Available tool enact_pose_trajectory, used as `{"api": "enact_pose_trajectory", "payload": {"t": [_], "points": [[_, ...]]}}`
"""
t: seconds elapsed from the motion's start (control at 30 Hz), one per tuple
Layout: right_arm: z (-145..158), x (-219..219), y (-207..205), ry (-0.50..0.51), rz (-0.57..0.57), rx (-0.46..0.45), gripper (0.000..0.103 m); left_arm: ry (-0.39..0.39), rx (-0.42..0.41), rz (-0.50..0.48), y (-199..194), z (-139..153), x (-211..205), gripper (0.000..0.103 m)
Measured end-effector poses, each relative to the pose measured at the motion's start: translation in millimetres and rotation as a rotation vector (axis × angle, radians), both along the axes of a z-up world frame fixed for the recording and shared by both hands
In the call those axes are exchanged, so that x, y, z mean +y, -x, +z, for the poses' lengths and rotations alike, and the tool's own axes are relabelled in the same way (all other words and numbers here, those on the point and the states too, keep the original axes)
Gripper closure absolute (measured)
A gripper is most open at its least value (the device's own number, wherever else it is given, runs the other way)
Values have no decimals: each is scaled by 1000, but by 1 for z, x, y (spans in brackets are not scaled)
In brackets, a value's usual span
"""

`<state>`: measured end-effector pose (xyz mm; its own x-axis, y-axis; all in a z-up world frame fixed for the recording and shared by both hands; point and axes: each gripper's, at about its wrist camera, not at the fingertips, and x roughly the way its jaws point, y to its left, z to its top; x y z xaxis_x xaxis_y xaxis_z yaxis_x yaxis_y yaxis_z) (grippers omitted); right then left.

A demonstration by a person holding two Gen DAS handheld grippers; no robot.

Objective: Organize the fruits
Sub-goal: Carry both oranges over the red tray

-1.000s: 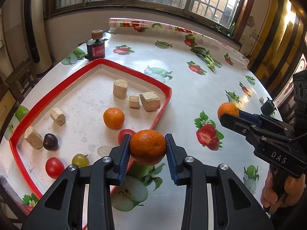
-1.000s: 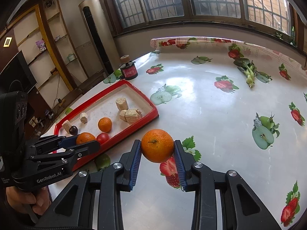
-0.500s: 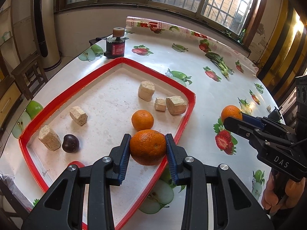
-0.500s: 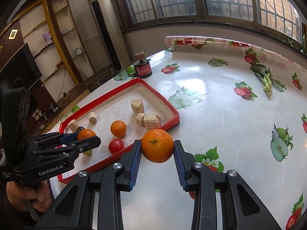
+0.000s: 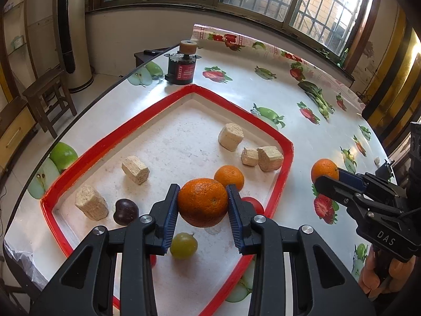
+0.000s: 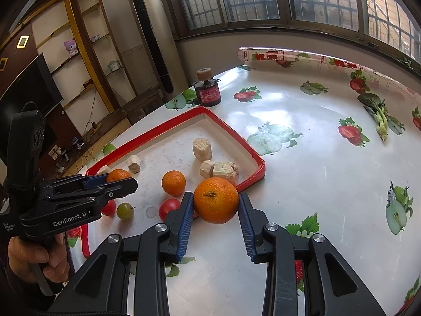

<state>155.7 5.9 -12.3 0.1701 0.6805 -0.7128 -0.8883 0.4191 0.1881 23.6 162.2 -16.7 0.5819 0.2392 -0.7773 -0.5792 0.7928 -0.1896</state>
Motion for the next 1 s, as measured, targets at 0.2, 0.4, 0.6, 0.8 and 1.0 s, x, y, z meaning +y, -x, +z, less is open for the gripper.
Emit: {"api": "enact_pose_trajectory", "payload": {"t": [0.2, 0.4, 0.6, 0.8, 1.0], "points": [[-6, 16, 2, 7, 25, 8, 69, -8, 6, 23, -9, 4, 23, 70], [-15, 38, 1, 26, 51, 15, 69, 11, 29, 25, -29, -2, 42, 70], [-23, 53, -1, 40, 67, 21, 69, 44, 52, 44, -48, -13, 56, 70], [-29, 59, -5, 52, 72, 25, 69, 43, 80, 36, -61, -25, 57, 70], [-35, 63, -7, 64, 78, 30, 69, 49, 97, 38, -67, -34, 59, 70]]}}
